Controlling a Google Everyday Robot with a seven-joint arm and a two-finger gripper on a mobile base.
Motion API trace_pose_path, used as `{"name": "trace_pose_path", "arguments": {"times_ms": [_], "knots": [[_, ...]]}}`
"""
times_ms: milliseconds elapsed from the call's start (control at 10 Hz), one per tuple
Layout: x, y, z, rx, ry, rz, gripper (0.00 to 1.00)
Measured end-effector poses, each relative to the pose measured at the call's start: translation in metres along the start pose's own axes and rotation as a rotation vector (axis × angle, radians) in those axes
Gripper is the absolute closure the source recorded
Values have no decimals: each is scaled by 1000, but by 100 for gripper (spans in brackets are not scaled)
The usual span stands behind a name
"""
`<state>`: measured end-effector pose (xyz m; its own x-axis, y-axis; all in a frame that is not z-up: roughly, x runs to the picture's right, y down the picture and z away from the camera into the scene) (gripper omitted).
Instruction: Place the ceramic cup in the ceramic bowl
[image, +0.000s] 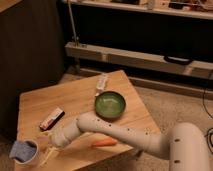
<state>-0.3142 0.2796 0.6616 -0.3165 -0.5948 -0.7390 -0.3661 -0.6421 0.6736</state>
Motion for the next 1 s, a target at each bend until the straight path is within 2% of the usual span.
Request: {"name": "trace_pose_path", "arguments": {"times_ms": [500,700,800,900,1000], "knots": [[-5,9,26,30,11,9,20],[-6,20,35,15,11,21,20],[-5,28,40,7,12,29,25],[-2,34,45,5,9,30,34],[0,35,46,7,5,30,48]]}}
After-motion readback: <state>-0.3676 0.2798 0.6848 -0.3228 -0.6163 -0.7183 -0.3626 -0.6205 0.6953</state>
